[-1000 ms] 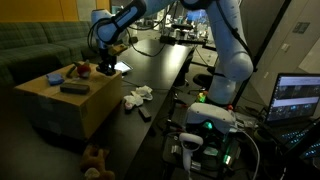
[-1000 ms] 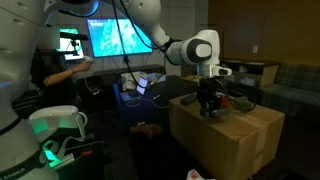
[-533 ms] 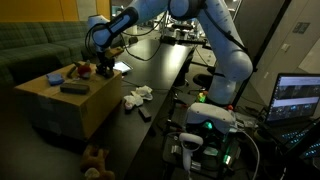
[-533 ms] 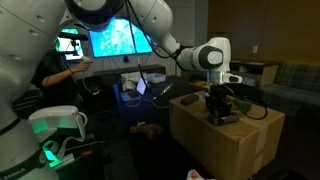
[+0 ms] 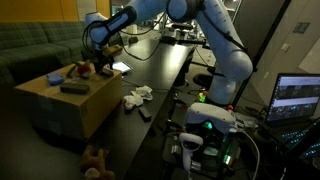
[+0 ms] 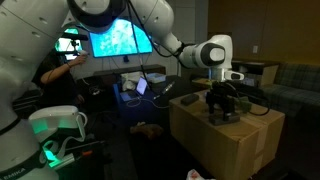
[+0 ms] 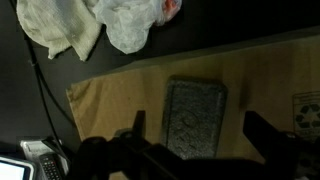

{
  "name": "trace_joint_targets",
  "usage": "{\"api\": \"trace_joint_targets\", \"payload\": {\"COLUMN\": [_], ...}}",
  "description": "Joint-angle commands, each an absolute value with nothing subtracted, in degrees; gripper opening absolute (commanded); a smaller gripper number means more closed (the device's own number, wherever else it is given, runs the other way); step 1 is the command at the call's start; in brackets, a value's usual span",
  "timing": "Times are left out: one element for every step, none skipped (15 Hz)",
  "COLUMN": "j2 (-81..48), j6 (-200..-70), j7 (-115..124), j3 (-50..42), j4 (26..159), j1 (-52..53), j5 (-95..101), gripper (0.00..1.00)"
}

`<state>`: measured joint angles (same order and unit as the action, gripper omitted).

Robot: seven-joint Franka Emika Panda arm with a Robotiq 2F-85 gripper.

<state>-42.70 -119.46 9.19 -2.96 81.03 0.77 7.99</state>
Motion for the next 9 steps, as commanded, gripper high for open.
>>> {"api": "trace_joint_targets", "payload": {"j2": [-41.6, -41.01, -40.57, -39.96, -39.57, -39.18, -38.71, -38.34, -38.19], "j6": [-118.29, -118.35, -118.62, -118.83, -119.0, -119.31, -119.51, -120.04, -120.45], "j7": [8.72, 8.48, 8.42, 8.38, 8.28, 8.27, 8.2, 8.34, 8.39], "j3": [-3.39, -3.24, -3.13, -2.98, -2.84, -2.72, -2.53, -2.45, -2.27], "j4": [79.56, 79.59, 79.57, 79.6, 79.36, 79.26, 79.05, 78.93, 78.58], "j1": [1.68, 1.82, 2.05, 2.28, 2.58, 2.88, 3.21, 3.6, 3.97], "j5": [7.95, 7.94, 7.99, 7.96, 8.02, 8.06, 8.06, 8.16, 8.11], "gripper": [1.0, 1.0, 1.0, 1.0, 1.0, 1.0, 1.0, 1.0, 1.0]}}
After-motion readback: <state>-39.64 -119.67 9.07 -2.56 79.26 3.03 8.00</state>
